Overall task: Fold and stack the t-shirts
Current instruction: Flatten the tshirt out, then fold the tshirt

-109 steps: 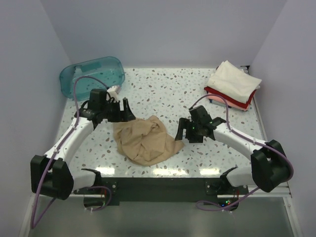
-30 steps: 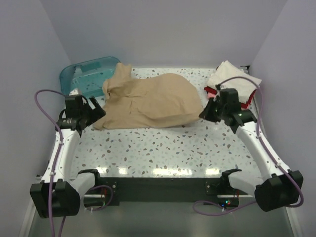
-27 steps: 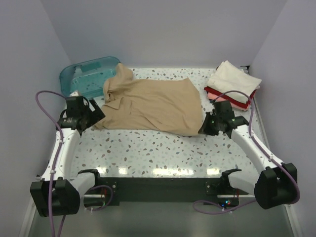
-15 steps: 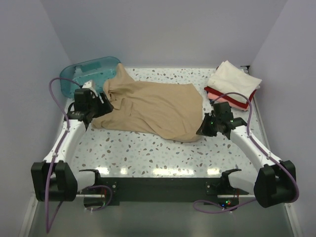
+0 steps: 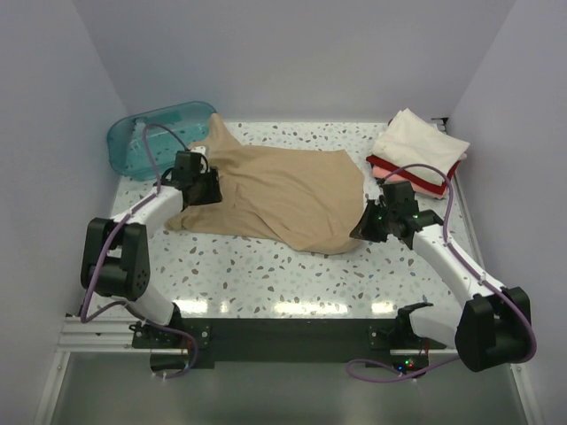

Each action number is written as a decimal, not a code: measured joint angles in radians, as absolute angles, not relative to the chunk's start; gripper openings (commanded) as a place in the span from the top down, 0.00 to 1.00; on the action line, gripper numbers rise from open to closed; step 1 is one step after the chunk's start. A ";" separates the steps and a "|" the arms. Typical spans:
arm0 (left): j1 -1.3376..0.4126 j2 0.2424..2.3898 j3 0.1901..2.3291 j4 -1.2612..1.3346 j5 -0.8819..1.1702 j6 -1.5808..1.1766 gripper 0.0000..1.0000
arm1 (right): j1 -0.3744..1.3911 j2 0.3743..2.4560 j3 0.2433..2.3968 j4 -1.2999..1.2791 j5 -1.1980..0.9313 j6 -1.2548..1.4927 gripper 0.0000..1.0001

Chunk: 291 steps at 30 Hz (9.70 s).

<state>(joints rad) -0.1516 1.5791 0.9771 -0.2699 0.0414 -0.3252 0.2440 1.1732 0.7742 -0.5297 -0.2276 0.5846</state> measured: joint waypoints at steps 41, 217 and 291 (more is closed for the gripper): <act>-0.158 1.909 1.187 -0.226 -0.157 -0.278 0.72 | 0.244 1.173 0.774 -0.530 -0.228 0.615 1.00; -0.127 1.645 0.879 -0.241 0.277 -0.362 0.24 | 0.157 1.387 0.684 -0.374 -0.043 0.656 0.18; 0.052 1.363 0.631 -0.269 0.198 -0.480 0.38 | 0.443 1.697 1.148 -0.576 0.113 0.653 0.21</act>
<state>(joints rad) 0.0517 1.3632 0.6312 -0.2691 0.1978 -0.4801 0.4435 1.6974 1.1484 -0.5758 0.1127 0.6529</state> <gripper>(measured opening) 0.651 0.792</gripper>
